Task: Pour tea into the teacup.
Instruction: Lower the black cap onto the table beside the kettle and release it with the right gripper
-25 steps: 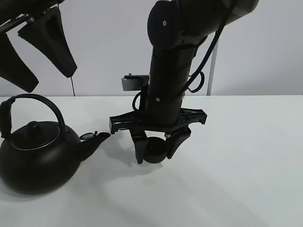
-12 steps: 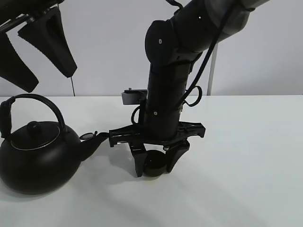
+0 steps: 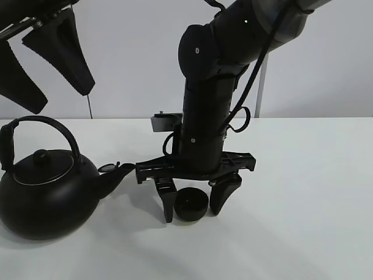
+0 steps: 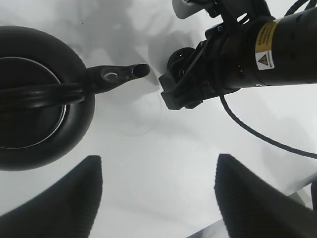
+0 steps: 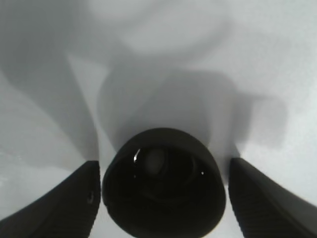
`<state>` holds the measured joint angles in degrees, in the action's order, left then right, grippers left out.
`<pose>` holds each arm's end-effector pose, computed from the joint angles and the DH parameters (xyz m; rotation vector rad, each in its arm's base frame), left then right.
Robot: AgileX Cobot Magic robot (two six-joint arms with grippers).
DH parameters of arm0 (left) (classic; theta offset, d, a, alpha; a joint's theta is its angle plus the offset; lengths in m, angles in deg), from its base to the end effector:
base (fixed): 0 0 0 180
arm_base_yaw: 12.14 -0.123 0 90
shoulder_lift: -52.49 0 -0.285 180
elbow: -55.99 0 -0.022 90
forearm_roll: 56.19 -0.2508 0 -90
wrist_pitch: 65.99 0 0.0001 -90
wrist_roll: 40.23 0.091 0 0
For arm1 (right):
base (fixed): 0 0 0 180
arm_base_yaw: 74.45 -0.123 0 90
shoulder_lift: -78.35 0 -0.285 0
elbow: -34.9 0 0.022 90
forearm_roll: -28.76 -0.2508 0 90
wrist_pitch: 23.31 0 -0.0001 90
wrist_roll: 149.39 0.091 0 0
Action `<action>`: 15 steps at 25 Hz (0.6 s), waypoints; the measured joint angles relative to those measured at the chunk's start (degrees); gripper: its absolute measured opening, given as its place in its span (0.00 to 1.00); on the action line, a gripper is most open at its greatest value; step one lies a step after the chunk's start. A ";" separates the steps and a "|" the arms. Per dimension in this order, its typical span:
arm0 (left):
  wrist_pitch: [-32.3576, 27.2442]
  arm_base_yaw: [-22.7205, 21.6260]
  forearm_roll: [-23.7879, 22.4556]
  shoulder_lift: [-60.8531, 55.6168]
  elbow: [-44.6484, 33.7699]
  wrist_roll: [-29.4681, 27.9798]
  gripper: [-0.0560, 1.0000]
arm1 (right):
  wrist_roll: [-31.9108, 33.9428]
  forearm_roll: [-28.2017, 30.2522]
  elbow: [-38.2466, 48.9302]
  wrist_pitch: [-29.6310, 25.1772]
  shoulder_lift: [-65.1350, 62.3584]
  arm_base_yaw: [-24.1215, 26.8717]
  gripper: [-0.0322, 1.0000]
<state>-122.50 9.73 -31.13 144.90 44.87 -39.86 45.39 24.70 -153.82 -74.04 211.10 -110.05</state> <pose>0.2605 -0.1392 0.2918 0.2922 2.7909 -0.6599 0.3402 0.2497 0.1197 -0.4922 3.0404 0.1393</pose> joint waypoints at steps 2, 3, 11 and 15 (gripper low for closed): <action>0.00 0.00 0.00 0.00 0.00 0.00 0.50 | 0.01 -0.04 0.00 -0.18 0.00 0.00 0.52; 0.00 0.00 0.00 0.00 0.00 0.00 0.50 | 0.01 -0.04 0.00 -0.25 0.00 0.00 0.52; 0.00 0.00 0.00 0.00 0.00 0.00 0.50 | 0.06 -0.18 0.00 -0.39 -4.25 0.00 0.52; 0.00 0.00 0.00 0.00 0.00 0.00 0.50 | 0.06 -0.37 0.00 -0.58 -7.40 0.00 0.52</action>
<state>-122.50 9.73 -31.13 144.90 44.87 -39.86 45.46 24.34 -153.82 -74.62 203.70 -110.05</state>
